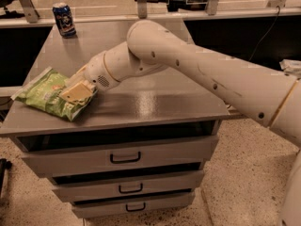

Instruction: Move green jalapeno chip bag near rxbar blueberry

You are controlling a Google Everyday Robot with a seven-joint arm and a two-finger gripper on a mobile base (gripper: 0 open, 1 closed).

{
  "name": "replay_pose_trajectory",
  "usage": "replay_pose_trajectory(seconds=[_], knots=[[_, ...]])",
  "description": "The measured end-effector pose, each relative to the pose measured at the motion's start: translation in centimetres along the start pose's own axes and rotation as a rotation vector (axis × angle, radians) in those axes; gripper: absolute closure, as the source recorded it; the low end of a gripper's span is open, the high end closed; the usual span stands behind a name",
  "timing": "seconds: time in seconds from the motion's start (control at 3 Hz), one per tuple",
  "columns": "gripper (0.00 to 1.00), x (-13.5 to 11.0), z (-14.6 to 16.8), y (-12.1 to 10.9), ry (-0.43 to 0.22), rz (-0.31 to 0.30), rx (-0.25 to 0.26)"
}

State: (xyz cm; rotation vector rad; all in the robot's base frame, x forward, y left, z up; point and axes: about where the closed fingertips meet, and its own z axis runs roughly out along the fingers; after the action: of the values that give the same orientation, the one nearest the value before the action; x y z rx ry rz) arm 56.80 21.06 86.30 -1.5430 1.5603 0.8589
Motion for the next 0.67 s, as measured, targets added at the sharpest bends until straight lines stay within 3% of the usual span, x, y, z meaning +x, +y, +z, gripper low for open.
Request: replay_pose_trajectory(seconds=[0.33,0.67], knots=[[0.83,-0.4,-1.0,0.0,-0.012,-0.005,0.019],[1.00,-1.1,-2.1,0.0,-0.024,-0.017,0.039]])
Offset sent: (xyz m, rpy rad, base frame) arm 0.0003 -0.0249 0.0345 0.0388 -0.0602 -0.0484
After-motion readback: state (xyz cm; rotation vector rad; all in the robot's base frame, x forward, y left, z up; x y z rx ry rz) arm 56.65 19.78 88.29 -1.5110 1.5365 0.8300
